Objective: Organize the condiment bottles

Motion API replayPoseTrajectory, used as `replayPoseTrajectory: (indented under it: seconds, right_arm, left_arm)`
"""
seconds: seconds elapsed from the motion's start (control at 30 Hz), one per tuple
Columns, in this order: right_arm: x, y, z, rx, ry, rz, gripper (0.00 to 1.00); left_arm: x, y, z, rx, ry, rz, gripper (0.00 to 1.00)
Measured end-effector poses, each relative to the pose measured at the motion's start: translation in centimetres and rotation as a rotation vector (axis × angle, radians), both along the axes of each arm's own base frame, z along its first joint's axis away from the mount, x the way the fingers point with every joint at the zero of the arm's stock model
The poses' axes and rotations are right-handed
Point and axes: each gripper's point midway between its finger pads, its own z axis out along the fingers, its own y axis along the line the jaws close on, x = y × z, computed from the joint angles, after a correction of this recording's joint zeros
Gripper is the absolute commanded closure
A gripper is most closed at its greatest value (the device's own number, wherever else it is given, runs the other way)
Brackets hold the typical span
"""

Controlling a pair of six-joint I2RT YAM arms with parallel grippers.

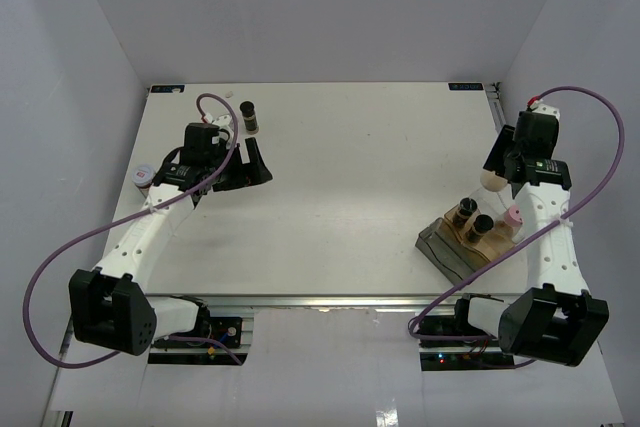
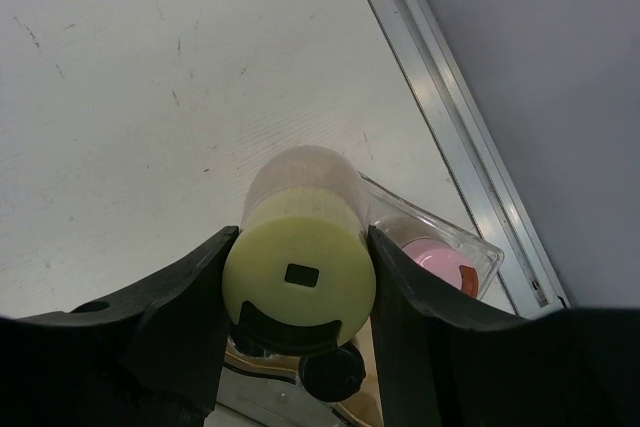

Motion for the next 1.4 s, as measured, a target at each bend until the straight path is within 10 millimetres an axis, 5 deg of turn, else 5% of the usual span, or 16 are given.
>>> replayPoseTrajectory:
  seconds: [0.73,1.4]
  right_arm:
    - [-2.4,-1.2,-6.8,0.003,0.082,-0.059,0.9]
    - [-1.0,-1.4,-7.9,0.018,0.074,-0.054,0.42]
  left_arm:
    - [0.4,-0.5,0.3,-0.026,0.015,0.007,0.02]
    - [0.5,-0.5,0.2,-0.026,0.014,0.006,0.02]
